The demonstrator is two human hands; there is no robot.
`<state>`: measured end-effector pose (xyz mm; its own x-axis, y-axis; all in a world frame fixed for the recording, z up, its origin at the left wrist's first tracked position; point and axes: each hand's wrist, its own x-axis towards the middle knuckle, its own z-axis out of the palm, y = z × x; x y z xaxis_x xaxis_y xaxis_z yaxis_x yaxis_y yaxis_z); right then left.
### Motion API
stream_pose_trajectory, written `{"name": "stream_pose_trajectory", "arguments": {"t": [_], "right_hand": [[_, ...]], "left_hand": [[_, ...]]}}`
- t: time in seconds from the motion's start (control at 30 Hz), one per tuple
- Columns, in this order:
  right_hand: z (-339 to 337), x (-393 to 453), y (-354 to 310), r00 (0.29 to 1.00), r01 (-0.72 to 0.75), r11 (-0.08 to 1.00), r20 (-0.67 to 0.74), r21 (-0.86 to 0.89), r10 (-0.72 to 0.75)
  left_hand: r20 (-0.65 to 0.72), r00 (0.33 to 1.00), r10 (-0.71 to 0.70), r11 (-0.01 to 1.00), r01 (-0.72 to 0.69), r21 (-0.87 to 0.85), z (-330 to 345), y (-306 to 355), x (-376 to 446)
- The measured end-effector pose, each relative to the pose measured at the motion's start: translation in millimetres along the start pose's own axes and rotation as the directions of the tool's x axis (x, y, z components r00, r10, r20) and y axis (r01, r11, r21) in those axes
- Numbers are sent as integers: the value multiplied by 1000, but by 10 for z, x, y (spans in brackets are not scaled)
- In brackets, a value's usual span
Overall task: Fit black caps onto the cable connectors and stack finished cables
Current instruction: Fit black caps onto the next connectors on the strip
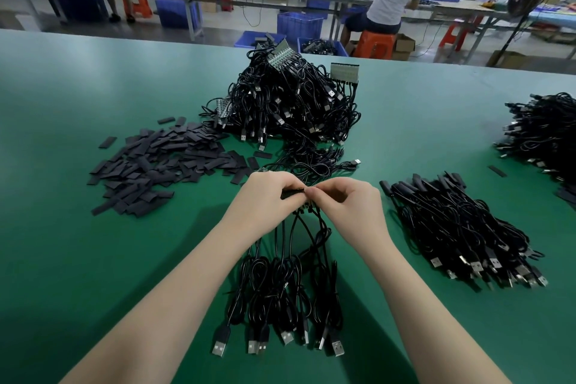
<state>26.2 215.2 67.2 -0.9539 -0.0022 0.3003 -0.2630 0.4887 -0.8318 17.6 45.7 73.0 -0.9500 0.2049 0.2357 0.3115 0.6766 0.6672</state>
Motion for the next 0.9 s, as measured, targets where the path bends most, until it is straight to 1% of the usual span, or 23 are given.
{"name": "stream_pose_trajectory", "arguments": {"t": [0.07, 0.17, 0.27, 0.4, 0.47, 0.63, 0.77, 0.9], "right_hand": [[-2, 4, -3, 1000, -7, 1000, 0, 1, 7], [-20, 22, -14, 1000, -22, 1000, 23, 0, 22], [-30, 52, -24, 999, -41, 999, 34, -5, 41], [-15, 48, -22, 998, -31, 999, 47, -21, 32], [-6, 36, -14, 998, -31, 999, 47, -29, 33], [3, 58, -17, 998, -43, 998, 50, -37, 44], [28, 64, -28, 1000, -9, 998, 23, -65, 11], [101, 13, 8, 997, 41, 995, -68, -96, -47]], "left_hand": [[13, 1000, 7, 1000, -7, 9, 2, -5, 4], [-14, 1000, 15, 999, -15, 38, 27, -11, 5], [-14, 1000, -5, 999, 6, 36, 49, -16, -3], [7, 999, -39, 997, 39, 62, 73, -24, 7], [17, 998, -57, 997, 56, 49, 69, -45, 15], [10, 998, -61, 995, 60, 78, 69, -52, 32], [-35, 998, -52, 995, 55, 89, 100, -11, 25], [-64, 997, -44, 994, 51, 98, 121, 24, 23]]}}
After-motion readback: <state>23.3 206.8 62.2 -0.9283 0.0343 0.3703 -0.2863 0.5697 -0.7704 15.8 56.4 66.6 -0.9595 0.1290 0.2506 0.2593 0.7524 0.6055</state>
